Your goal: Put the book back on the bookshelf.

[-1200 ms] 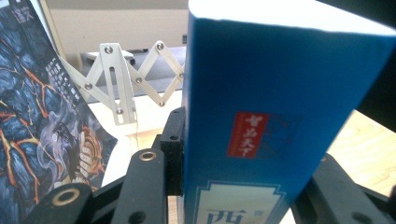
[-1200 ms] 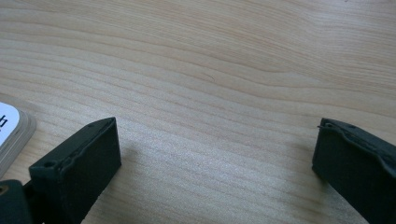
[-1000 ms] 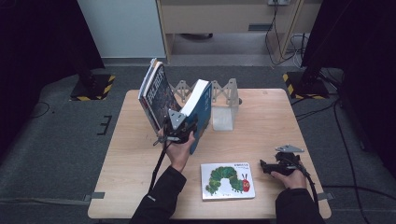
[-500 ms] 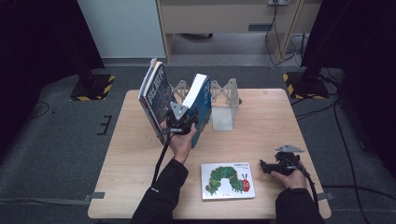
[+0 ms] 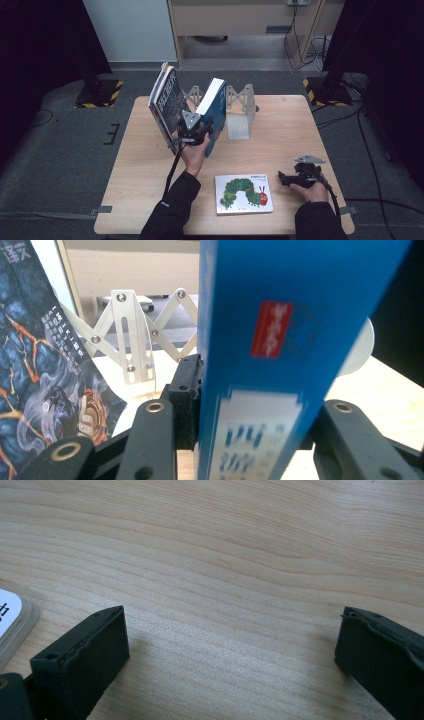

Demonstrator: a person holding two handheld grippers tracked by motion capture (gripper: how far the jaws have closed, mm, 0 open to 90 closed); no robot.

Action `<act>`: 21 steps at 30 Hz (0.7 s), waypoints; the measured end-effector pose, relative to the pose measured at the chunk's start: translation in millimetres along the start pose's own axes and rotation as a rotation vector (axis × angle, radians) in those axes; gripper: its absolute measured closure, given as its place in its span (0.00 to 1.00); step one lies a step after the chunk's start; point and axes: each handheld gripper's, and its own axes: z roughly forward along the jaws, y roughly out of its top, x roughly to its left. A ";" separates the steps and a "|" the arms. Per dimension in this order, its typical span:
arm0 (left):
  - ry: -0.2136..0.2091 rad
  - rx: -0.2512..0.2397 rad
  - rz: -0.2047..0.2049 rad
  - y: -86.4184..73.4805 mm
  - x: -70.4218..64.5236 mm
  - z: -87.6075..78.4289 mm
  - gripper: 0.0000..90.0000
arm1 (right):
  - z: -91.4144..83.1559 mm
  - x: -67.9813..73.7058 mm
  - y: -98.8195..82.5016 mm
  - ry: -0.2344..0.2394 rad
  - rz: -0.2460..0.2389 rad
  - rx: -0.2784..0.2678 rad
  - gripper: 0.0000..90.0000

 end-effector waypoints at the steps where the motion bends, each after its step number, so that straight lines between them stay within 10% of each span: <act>1: 0.000 0.002 0.004 0.0 -0.1 -0.7 0.65 | 0.0 0.0 0.0 0.000 0.000 0.000 0.01; 21: 0.078 0.007 0.017 -2.2 -11.3 -11.8 0.67 | 0.1 -0.1 0.1 0.000 -0.001 0.000 0.01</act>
